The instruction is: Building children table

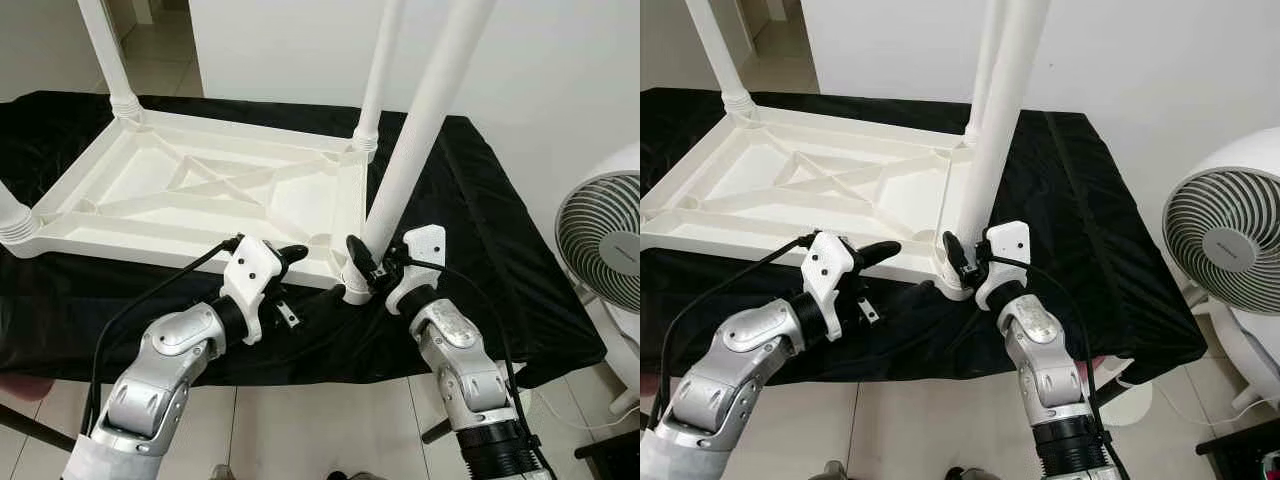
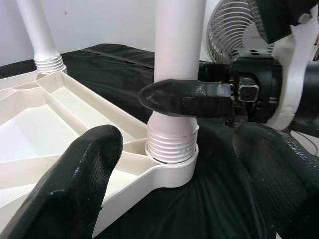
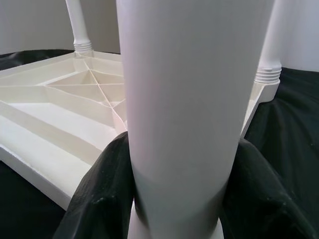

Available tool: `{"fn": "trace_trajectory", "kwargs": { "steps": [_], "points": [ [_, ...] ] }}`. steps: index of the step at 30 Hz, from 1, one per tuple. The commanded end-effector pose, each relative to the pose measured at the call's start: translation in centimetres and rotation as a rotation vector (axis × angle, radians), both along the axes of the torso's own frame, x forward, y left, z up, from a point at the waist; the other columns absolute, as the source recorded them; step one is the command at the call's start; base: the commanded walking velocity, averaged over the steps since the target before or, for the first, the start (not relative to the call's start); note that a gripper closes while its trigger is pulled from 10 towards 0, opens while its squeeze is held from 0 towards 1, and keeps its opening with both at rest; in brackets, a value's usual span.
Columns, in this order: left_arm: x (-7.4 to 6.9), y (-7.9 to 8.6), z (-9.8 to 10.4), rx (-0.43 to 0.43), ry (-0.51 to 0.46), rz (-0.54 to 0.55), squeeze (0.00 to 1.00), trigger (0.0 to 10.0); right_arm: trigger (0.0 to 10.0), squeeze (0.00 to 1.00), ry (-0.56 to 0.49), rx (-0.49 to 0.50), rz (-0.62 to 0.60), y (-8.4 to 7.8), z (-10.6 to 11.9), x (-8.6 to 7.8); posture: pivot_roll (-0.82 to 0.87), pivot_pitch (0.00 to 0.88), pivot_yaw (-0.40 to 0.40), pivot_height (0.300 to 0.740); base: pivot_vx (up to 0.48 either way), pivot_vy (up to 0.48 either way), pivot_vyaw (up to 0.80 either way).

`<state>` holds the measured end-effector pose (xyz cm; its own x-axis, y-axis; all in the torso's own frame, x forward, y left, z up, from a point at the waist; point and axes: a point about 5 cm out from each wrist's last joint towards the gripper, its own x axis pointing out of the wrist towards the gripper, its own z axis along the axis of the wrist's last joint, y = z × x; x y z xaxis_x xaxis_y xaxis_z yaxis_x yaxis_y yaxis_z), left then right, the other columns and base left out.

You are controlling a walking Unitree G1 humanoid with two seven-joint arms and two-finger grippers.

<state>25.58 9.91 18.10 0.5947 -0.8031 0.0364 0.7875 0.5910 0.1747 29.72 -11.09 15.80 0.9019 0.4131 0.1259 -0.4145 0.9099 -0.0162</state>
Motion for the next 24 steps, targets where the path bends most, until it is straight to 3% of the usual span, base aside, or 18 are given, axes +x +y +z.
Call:
{"fn": "trace_trajectory", "kwargs": {
  "steps": [1,10,24],
  "points": [
    [-0.1,-0.1,0.0,0.005,0.007,-0.009,0.00,10.0,10.0,0.00,0.091,-0.042,-0.005,-0.2,-1.7,0.0,0.14,0.093,-0.062,0.740,0.000,0.000,0.00],
    [-0.2,0.1,0.1,0.005,0.013,-0.007,0.00,10.0,10.0,0.00,0.074,-0.090,0.013,0.4,-1.6,-0.1,0.14,0.094,-0.060,0.740,0.000,0.000,0.00],
    [-0.2,0.3,0.2,0.003,0.018,-0.003,0.00,10.0,10.0,0.00,-0.040,-0.184,0.088,0.5,-1.7,-1.9,0.13,0.106,-0.059,0.740,0.000,0.000,0.00]
  ]
}}
